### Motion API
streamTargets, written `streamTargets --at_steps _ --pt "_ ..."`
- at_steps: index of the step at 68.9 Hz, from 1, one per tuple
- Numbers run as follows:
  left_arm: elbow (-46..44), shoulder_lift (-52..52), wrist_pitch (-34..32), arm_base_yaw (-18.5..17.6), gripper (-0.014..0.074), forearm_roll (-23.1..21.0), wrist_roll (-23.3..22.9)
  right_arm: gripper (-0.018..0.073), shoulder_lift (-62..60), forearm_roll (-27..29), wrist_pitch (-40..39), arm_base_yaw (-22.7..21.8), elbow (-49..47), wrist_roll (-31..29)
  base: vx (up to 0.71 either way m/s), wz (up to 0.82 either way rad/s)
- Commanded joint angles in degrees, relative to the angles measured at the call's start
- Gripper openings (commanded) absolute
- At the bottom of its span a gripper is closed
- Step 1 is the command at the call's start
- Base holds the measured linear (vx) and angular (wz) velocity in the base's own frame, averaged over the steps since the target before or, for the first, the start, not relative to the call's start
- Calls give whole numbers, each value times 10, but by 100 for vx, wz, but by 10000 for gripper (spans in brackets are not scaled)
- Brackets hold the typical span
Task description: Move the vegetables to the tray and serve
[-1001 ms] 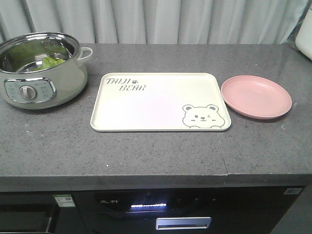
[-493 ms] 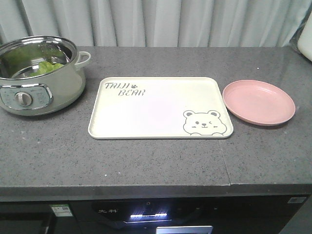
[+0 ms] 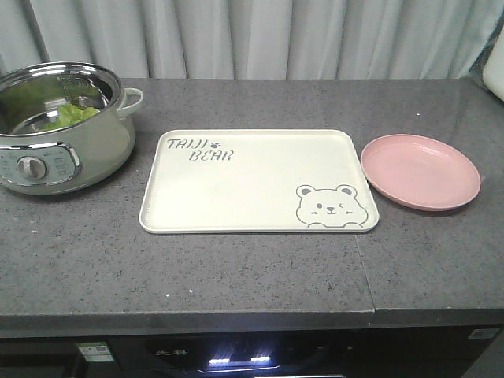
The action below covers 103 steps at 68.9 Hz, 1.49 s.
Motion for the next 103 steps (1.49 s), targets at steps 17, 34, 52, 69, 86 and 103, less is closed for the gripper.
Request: streamTargets --at_steps 17,34,52,69,86,103 --pt "14 -8 -42 -1 -6 -3 -5 -3 -4 -6 -42 -4 8 -6 4 -1" --pt "14 -8 -42 -1 -6 -3 -5 -3 -4 -6 -42 -4 8 -6 4 0" --pt "14 -8 -42 -1 -6 -3 -5 -3 -4 -6 -42 -4 8 -6 3 0" --pt "14 -8 -42 -1 -6 -3 -5 -3 -4 -6 -42 -4 8 -6 2 -1" --pt "14 -8 -42 -1 -6 -3 -5 -3 -4 -6 -42 -4 8 -6 2 0" --pt "14 -8 -42 -1 -6 -3 -5 -3 -4 -6 -42 -4 8 -6 1 0"
